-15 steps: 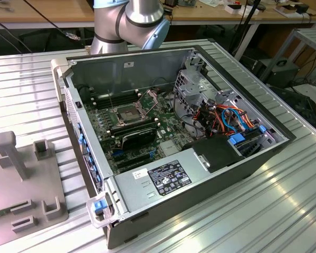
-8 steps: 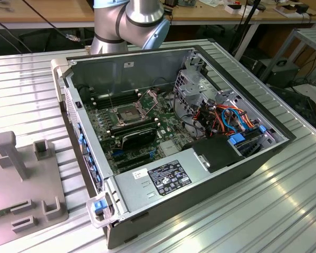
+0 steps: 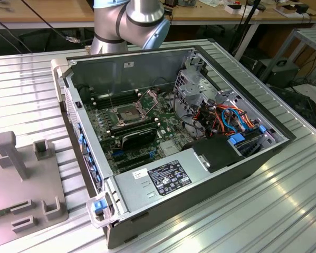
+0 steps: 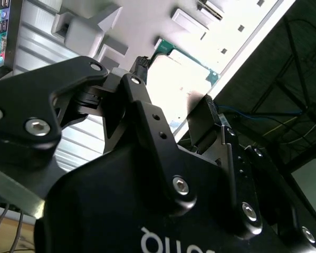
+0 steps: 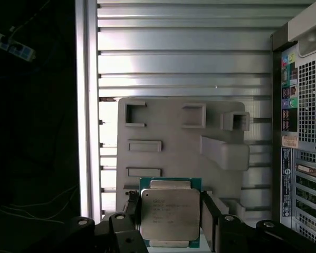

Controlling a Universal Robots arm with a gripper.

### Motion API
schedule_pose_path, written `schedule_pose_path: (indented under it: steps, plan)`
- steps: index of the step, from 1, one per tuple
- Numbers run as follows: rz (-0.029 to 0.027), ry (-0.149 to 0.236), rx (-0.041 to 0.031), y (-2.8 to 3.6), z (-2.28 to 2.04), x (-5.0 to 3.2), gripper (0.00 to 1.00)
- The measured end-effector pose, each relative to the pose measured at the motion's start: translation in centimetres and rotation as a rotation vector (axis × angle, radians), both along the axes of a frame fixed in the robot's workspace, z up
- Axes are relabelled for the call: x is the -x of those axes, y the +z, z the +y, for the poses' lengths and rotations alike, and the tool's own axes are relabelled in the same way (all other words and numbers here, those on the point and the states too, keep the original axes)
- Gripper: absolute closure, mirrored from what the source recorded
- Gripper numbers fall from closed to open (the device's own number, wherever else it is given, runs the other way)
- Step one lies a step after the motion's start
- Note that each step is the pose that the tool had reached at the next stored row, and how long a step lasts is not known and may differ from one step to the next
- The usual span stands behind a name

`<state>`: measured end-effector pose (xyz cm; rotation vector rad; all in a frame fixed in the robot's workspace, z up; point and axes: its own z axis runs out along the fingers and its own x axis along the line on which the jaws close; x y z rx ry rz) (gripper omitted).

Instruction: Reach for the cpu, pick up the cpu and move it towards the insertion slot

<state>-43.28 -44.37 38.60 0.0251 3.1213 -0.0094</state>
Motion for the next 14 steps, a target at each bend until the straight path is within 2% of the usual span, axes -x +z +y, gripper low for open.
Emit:
schedule_pose_path:
  steps: [14]
  plan:
    - [0.0001,0.000,-0.0001,0.00,0.00,-1.26,0.45]
